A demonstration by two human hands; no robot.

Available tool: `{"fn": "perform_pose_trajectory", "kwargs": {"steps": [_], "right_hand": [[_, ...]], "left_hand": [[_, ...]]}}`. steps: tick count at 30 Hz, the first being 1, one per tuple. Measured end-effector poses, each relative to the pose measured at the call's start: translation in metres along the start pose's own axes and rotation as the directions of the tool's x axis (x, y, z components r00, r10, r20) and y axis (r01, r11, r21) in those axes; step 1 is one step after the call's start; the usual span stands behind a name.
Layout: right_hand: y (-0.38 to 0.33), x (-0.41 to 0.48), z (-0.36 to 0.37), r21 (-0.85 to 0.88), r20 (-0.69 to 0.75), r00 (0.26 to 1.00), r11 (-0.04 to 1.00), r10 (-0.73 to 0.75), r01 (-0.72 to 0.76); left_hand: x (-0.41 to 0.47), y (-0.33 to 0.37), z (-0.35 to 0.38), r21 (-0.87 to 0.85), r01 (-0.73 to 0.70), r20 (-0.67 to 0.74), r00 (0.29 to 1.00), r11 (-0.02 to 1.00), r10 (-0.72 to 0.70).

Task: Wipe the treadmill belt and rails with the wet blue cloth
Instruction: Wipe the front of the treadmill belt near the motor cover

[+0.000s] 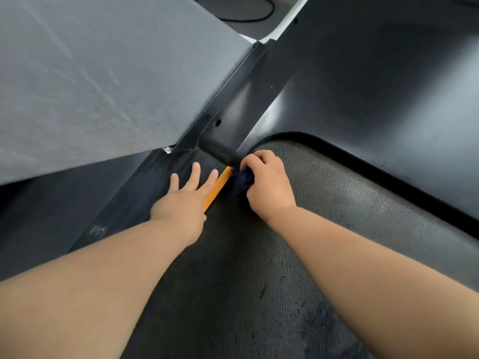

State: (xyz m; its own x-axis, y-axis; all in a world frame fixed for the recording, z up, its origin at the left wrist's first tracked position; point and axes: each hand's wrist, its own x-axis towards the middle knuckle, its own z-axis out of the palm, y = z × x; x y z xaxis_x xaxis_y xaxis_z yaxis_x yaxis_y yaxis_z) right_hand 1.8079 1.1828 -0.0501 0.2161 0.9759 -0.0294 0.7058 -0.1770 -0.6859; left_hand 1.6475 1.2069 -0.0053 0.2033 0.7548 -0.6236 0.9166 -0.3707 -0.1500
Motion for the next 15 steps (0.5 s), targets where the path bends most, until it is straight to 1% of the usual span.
{"fn": "perform_pose_trajectory", "kwargs": {"steps": [2, 4, 5, 6, 7, 8, 9, 10, 11, 12, 14, 15], "right_hand": [[-0.005, -0.006, 0.005, 0.039, -0.041, 0.997, 0.997, 0.061, -0.059], [-0.003, -0.010, 0.007, 0.042, -0.046, 0.997, 0.997, 0.063, -0.061], [0.000, -0.010, 0.006, 0.021, -0.075, 0.996, 0.999, 0.050, -0.048], [0.005, -0.007, 0.004, -0.009, -0.144, 0.988, 0.999, 0.048, -0.050], [0.012, -0.003, -0.002, -0.022, -0.246, 0.966, 0.996, 0.082, -0.090], [0.021, 0.003, -0.013, 0.004, -0.346, 0.925, 0.986, 0.160, -0.169], [0.028, 0.010, -0.022, 0.054, -0.409, 0.878, 0.967, 0.248, -0.249], [0.029, 0.014, -0.025, 0.084, -0.422, 0.852, 0.949, 0.310, -0.304], [0.025, 0.016, -0.022, 0.073, -0.392, 0.862, 0.945, 0.322, -0.320], [0.017, 0.015, -0.017, 0.051, -0.325, 0.897, 0.953, 0.299, -0.299], [-0.002, 0.006, 0.001, 0.032, -0.140, 0.973, 0.983, 0.183, -0.180], [-0.009, 0.001, 0.005, 0.027, -0.051, 0.992, 0.993, 0.116, -0.115]], "left_hand": [[0.000, -0.001, 0.000, -0.002, 0.004, 0.005, 1.000, 1.000, -0.004], [0.001, -0.002, 0.001, -0.005, -0.001, 0.003, 1.000, 1.000, 0.001], [0.002, -0.002, 0.002, -0.003, -0.006, 0.001, 1.000, 1.000, 0.006], [0.003, -0.003, 0.004, -0.001, -0.011, 0.000, 1.000, 1.000, 0.011], [0.004, -0.003, 0.006, 0.001, -0.012, -0.004, 1.000, 1.000, 0.012], [0.004, -0.002, 0.004, 0.004, -0.007, -0.011, 1.000, 1.000, 0.007], [0.005, -0.002, 0.002, 0.008, -0.003, -0.018, 1.000, 1.000, 0.003], [0.005, -0.003, 0.002, 0.010, -0.006, -0.022, 1.000, 1.000, 0.006], [0.005, -0.002, 0.003, 0.012, -0.010, -0.020, 1.000, 1.000, 0.010], [0.005, -0.002, 0.004, 0.012, -0.007, -0.019, 1.000, 1.000, 0.007], [0.006, -0.001, 0.005, 0.018, 0.005, -0.023, 1.000, 1.000, -0.004], [0.006, -0.002, 0.005, 0.022, 0.005, -0.024, 1.000, 1.000, -0.004]]}}
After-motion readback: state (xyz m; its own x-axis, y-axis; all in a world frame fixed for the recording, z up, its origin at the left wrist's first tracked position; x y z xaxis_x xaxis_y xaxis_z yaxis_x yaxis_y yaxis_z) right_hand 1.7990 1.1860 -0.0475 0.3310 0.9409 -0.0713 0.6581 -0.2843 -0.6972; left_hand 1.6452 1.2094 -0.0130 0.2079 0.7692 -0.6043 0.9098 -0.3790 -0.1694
